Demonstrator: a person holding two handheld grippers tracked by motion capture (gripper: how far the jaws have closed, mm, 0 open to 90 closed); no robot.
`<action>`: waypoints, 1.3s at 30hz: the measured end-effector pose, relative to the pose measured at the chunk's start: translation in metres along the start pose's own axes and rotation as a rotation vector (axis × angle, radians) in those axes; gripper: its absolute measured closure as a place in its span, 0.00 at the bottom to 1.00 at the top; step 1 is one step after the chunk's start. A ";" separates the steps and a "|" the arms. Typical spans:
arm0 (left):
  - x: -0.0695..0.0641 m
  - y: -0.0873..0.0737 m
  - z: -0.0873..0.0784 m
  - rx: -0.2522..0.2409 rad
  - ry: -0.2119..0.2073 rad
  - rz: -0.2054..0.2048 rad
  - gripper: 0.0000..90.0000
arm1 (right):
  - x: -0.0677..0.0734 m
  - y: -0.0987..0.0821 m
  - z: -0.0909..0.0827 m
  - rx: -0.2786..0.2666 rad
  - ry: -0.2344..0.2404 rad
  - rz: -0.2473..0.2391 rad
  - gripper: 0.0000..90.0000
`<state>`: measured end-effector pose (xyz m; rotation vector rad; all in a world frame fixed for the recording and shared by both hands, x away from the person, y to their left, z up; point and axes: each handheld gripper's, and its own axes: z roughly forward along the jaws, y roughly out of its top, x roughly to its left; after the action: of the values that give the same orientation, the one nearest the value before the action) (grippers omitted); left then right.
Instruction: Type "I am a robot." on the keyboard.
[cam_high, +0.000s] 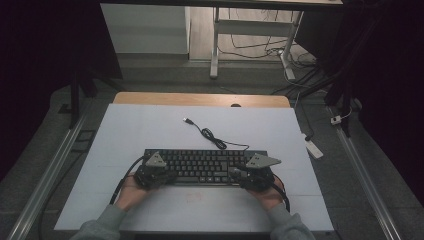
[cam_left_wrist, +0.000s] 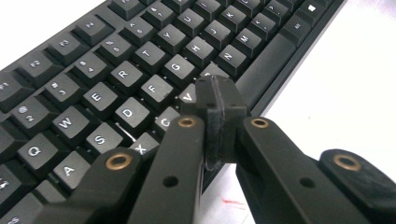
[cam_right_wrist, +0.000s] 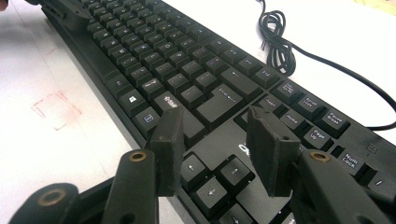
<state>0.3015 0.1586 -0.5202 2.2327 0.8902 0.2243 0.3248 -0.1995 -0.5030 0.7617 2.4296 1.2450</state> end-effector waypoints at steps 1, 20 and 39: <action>-0.001 0.000 0.000 0.003 0.000 0.002 0.99 | 0.000 0.000 0.000 0.000 0.000 0.000 0.63; -0.001 0.000 0.000 -0.014 0.013 0.002 0.99 | 0.000 0.000 0.000 0.002 -0.004 -0.001 0.63; 0.015 0.000 -0.029 -0.168 0.037 -0.132 0.54 | -0.001 0.000 0.001 0.008 -0.005 -0.003 0.62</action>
<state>0.3012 0.1852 -0.5005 2.0131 0.9975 0.2697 0.3256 -0.1997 -0.5035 0.7620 2.4324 1.2317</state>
